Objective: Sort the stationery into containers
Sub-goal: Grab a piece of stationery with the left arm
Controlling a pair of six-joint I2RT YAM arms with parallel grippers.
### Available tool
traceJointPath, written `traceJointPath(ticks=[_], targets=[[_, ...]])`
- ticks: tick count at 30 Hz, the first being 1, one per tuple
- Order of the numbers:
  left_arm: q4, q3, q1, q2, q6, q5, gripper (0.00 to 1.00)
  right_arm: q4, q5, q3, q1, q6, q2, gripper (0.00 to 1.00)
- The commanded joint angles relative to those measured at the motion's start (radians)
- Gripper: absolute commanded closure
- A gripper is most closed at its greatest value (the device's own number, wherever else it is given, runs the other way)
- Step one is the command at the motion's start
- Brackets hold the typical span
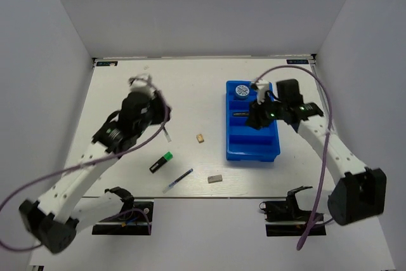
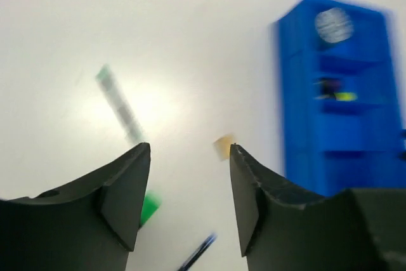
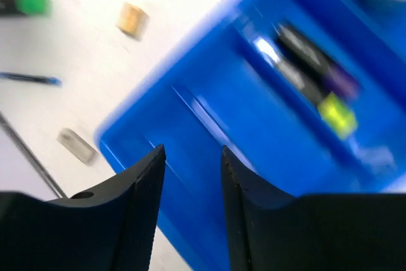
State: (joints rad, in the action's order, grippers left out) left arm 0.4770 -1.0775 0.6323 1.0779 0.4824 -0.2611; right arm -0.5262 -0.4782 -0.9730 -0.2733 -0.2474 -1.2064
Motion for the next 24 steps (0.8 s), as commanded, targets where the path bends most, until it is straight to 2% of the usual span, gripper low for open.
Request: traceJointPath(ticks=[1, 2, 3, 4, 5, 6, 8, 9, 10, 11, 13, 14, 17, 19, 21, 22, 23, 24], targets=[[0.317, 0.244, -0.077, -0.149, 0.134, -0.018, 0.36, -0.076, -0.024, -0.198, -0.154, 0.037, -0.105, 0.53], [0.321, 0.289, -0.1, -0.22, 0.092, 0.008, 0.34, -0.089, 0.007, -0.234, -0.205, 0.052, -0.181, 0.53], [0.356, 0.304, -0.103, -0.251, 0.073, 0.06, 0.39, -0.118, 0.018, -0.313, -0.231, 0.091, -0.262, 0.53], [0.368, 0.316, -0.105, -0.297, 0.041, 0.075, 0.5, -0.154, 0.024, -0.39, -0.254, 0.099, -0.348, 0.51], [0.359, 0.362, -0.103, -0.335, 0.012, 0.1, 0.68, -0.176, 0.041, -0.47, -0.333, 0.1, -0.389, 0.51], [0.38, 0.369, -0.105, -0.346, -0.008, 0.135, 1.0, -0.22, 0.071, -0.507, -0.357, 0.114, -0.503, 0.51], [0.426, 0.357, -0.103, -0.358, -0.008, 0.123, 1.0, -0.241, 0.139, -0.637, -0.447, 0.131, -0.571, 0.49], [0.478, 0.349, -0.103, -0.36, -0.021, 0.112, 1.0, -0.257, 0.206, -0.665, -0.466, 0.152, -0.664, 0.48], [0.488, 0.346, -0.105, -0.363, -0.03, 0.109, 0.98, -0.27, 0.232, -0.693, -0.493, 0.163, -0.695, 0.46], [0.506, 0.346, -0.105, -0.368, -0.031, 0.097, 0.87, -0.279, 0.251, -0.772, -0.515, 0.184, -0.722, 0.44], [0.502, 0.363, -0.103, -0.372, -0.057, 0.112, 0.5, -0.294, 0.277, -0.814, -0.533, 0.215, -0.789, 0.41], [0.482, 0.369, -0.103, -0.368, -0.097, 0.143, 0.43, -0.296, 0.28, -0.832, -0.547, 0.221, -0.804, 0.36], [0.42, 0.381, -0.102, -0.299, -0.197, 0.24, 0.32, -0.279, 0.328, -0.84, -0.558, 0.226, -0.8, 0.35], [0.394, 0.363, -0.095, -0.222, -0.247, 0.322, 0.3, -0.272, 0.355, -0.833, -0.55, 0.22, -0.786, 0.32], [0.381, 0.353, -0.089, -0.145, -0.329, 0.344, 0.3, -0.249, 0.383, -0.77, -0.541, 0.212, -0.733, 0.32], [0.323, 0.37, -0.08, -0.119, -0.352, 0.391, 0.32, -0.218, 0.389, -0.75, -0.529, 0.205, -0.695, 0.54], [0.295, 0.376, -0.079, -0.09, -0.413, 0.41, 0.41, -0.189, 0.391, -0.73, -0.518, 0.192, -0.65, 0.88], [0.249, 0.389, -0.079, -0.072, -0.439, 0.433, 0.46, -0.167, 0.395, -0.649, -0.511, 0.186, -0.624, 1.0]])
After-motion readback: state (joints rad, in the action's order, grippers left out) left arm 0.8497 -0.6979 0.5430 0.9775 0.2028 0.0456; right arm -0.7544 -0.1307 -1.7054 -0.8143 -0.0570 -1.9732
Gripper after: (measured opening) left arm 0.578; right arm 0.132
